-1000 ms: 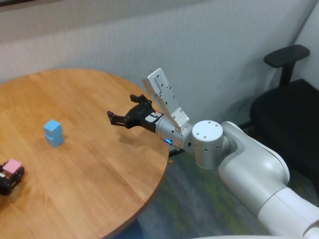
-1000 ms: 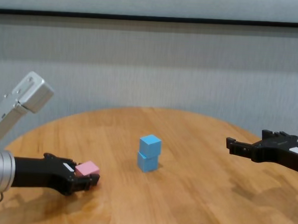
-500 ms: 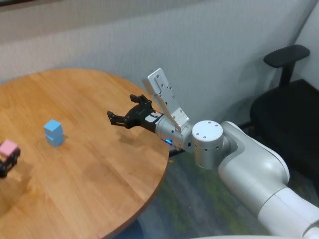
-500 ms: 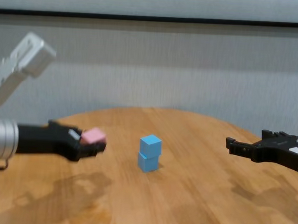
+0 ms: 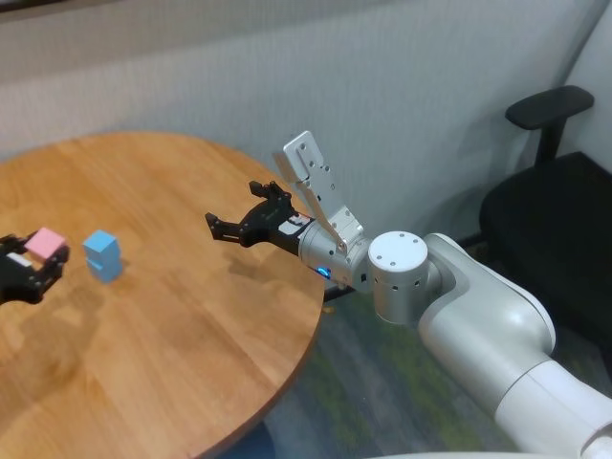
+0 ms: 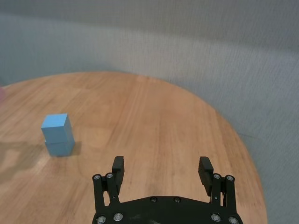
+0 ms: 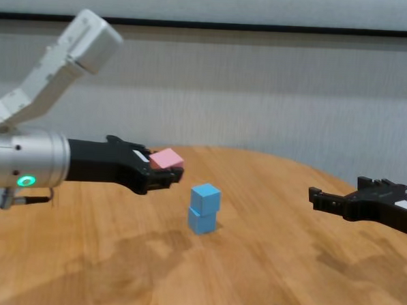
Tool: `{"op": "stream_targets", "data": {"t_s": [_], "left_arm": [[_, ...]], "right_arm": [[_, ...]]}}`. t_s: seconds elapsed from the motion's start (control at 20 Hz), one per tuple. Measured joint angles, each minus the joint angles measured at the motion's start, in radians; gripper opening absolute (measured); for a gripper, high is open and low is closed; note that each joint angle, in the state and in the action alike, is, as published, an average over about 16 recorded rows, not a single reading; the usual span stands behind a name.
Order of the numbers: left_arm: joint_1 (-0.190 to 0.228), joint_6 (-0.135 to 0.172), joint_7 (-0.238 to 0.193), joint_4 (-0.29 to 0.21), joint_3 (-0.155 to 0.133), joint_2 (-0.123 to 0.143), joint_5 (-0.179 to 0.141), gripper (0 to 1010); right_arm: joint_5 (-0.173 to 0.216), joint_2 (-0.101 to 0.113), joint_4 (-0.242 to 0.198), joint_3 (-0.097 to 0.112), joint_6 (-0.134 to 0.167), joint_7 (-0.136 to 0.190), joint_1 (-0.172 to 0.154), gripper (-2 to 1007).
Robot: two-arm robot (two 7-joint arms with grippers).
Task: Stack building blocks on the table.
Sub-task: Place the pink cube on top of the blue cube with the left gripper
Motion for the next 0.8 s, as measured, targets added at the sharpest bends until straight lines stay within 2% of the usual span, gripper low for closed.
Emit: {"op": "stream_targets", "data": {"t_s": [0.45,0.8], "left_arm": [[-0.073,0.004,0.008,0.074,0.041,-0.063,0.039,400],[-0.111,0.009,0.007,0.121,0.051,-0.101,0.049,400]], "right_arm": [[0.000,0.000,0.000,0.000,0.000,0.000,0.000,1001],[0.000,0.000,0.000,0.000,0.000,0.000,0.000,1001]]}}
